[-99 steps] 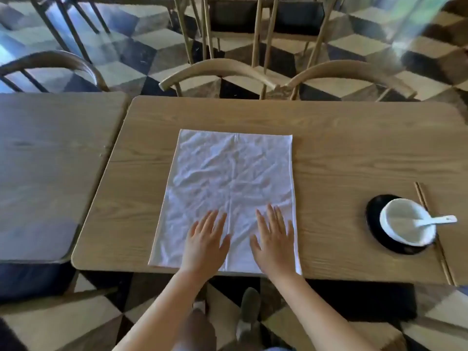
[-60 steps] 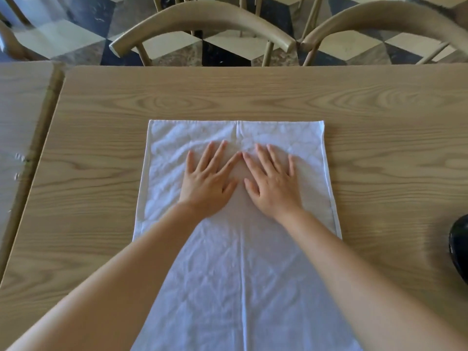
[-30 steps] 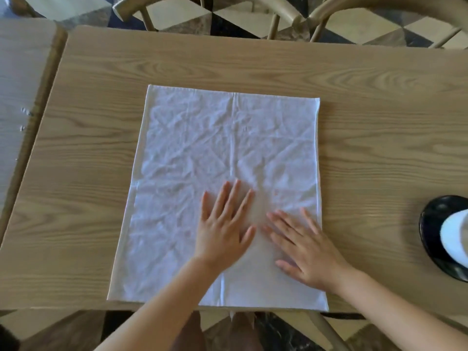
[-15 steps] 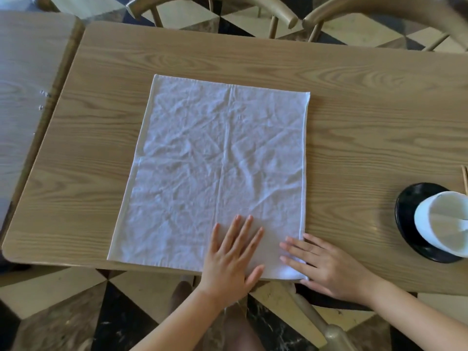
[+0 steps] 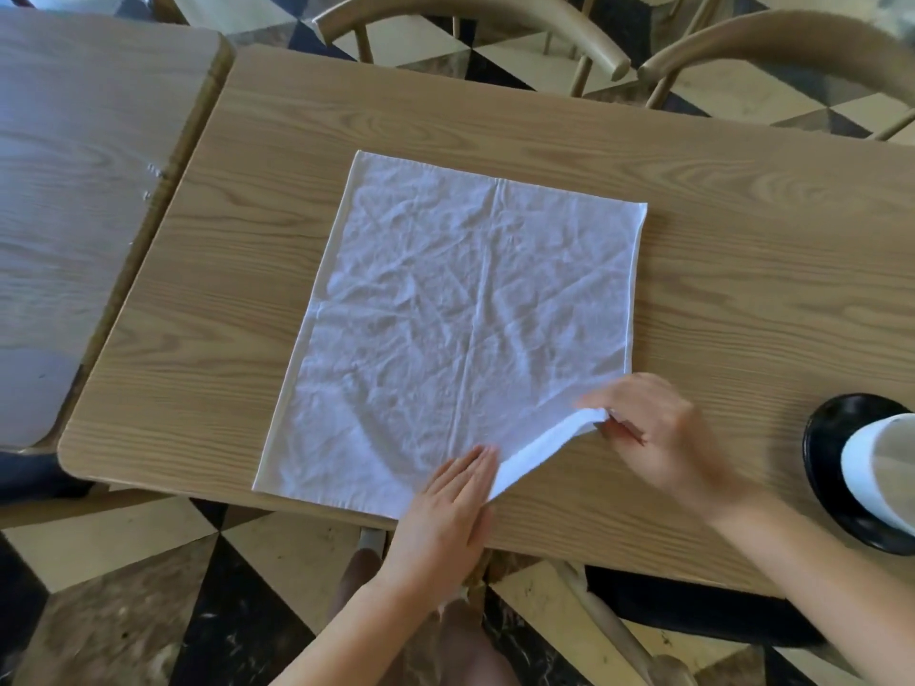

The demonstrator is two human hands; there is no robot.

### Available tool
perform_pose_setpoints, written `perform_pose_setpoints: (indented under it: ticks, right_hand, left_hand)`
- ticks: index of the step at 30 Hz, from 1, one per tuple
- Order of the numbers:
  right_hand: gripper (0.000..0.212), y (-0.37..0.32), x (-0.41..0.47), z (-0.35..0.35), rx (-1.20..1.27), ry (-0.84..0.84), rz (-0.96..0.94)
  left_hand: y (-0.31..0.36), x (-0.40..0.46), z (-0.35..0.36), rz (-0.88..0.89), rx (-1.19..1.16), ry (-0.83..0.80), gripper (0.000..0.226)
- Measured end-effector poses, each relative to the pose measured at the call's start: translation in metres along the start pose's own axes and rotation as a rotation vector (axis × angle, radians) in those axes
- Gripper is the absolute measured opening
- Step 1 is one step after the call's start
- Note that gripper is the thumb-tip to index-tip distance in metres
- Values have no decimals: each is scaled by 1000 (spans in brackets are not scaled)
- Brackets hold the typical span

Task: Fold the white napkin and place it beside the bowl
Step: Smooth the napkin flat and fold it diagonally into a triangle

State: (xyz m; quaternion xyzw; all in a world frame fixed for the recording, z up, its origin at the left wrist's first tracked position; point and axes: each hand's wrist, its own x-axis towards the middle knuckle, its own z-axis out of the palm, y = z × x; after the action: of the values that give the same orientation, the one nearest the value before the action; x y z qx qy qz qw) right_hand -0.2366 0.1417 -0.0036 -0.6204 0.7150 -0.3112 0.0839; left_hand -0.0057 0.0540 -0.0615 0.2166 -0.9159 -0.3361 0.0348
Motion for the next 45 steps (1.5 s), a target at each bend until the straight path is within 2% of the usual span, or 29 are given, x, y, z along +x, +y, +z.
perform_pose_setpoints:
  ticks: [2,4,6,8,12,23,30,35,45]
  right_hand:
    - [31,-2,28,2,18,47,37]
    - [14,-6,56,4,65,109,115]
    - [5,-11,84,6,134,136,190]
    - [4,-15,111,9,177,128,241]
    - [3,-19,164,26,239,106,278]
    - [7,-16,276,97,311,52,297]
    - [11,-2,309,137,236,-21,344]
    - [11,7,317,154,171,-59,376]
    - [11,21,322,178,8,-80,324]
  left_hand:
    - [-4,1,-17,-132,-135,97,42]
    - [-10,1,-35,-265,-278,155,42]
    - [-21,2,-52,-372,-346,237,35]
    - [-33,3,-67,-451,-351,314,21]
    - [-56,-3,-95,-494,-311,403,16]
    - [-98,-31,-120,-693,-344,437,12]
    - [-116,-39,-118,-726,-243,433,12]
    - [-125,-41,-112,-698,-160,412,22]
    - [-132,-44,-103,-630,-87,420,26]
